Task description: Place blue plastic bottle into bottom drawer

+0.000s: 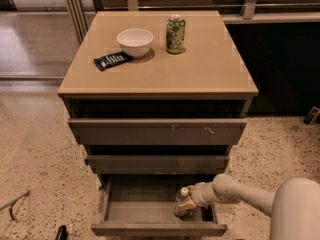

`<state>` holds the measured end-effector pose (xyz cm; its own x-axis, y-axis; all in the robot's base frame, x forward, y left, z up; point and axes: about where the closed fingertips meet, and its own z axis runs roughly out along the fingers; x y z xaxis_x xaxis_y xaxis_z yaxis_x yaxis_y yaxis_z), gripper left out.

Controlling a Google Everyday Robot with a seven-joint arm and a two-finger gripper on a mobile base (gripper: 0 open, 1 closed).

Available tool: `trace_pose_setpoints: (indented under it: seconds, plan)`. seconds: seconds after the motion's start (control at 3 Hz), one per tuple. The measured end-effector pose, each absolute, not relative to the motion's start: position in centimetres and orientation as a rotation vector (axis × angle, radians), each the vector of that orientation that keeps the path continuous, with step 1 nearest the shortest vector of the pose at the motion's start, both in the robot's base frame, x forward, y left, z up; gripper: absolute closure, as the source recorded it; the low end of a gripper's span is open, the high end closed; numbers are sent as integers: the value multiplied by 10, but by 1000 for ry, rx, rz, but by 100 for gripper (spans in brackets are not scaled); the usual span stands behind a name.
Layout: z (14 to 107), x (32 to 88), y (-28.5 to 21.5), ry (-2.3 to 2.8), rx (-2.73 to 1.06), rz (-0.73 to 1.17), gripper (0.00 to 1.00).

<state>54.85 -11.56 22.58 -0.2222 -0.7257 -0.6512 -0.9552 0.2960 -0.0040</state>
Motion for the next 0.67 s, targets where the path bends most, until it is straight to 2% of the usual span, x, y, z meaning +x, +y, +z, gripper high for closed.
trace_pose_setpoints:
  seconds: [0.33,0.67]
  plan:
    - [220,549,-115,2011,-1504,547,100]
    - [219,549,-115,2009,-1506,546,87]
